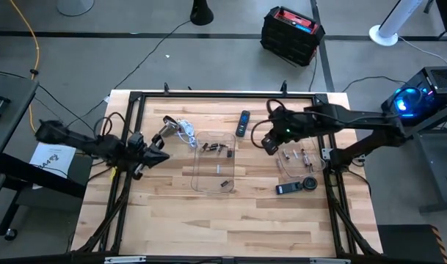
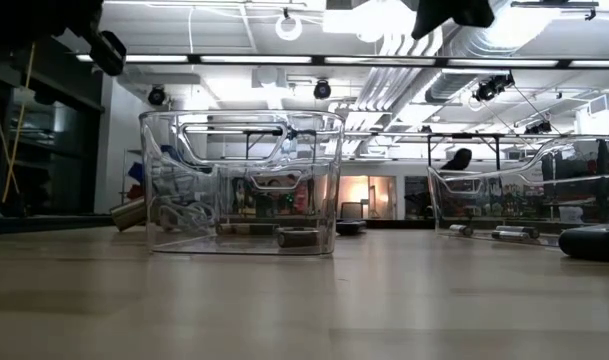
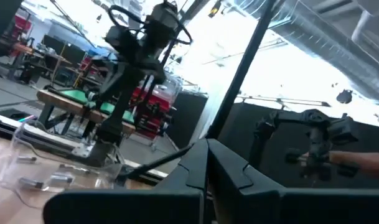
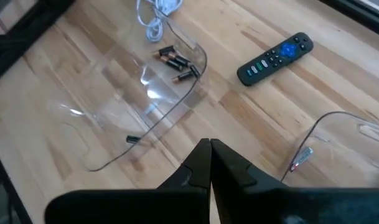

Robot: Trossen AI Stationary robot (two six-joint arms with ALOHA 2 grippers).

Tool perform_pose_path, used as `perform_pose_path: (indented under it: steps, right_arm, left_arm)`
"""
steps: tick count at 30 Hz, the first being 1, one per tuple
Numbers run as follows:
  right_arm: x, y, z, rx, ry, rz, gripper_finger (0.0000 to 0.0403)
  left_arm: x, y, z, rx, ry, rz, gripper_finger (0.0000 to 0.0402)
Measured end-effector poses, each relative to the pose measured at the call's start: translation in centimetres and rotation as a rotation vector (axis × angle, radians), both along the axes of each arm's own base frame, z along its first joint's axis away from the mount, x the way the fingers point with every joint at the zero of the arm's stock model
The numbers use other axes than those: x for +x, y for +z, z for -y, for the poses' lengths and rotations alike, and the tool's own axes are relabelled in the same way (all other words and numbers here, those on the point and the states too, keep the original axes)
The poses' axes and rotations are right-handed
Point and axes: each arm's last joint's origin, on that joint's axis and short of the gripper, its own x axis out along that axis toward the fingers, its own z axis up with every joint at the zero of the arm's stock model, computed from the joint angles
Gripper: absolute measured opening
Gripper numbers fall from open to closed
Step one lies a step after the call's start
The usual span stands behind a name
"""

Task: Sort batteries
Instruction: Return to Home Position

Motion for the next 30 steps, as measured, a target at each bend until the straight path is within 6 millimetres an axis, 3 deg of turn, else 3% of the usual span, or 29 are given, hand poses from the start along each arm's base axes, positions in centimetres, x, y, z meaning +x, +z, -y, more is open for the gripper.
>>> perform_pose_path:
  steps: [7,11,19,26,30]
  right_arm:
    - [-1.3,0.8,-0.9,-0.019,-0.032,0.028,0.0000]
    - [-2.8,0.6,-1.6,-0.003,-0.062,-0.042,0.0000]
    - [-5.8,1.9,-3.0,-0.073,-0.097,0.025,0.0000]
    - [-8.7,3.5,-3.2,-0.142,-0.117,0.156,0.0000]
    - [-10.3,1.5,-3.1,-0.146,-0.113,0.228,0.0000]
  left_arm:
    - [0.4,-0.2,-2.1,0.038,-0.020,-0.010,0.0000]
    - [0.5,-0.5,-2.9,-0.002,-0.049,-0.058,0.0000]
    - [-0.1,-1.4,-2.5,-0.082,-0.029,0.024,0.0000]
    - [-0.1,-1.4,-2.1,-0.039,0.035,0.038,0.0000]
    - [-0.1,-1.5,-2.1,-0.067,0.021,0.024,0.0000]
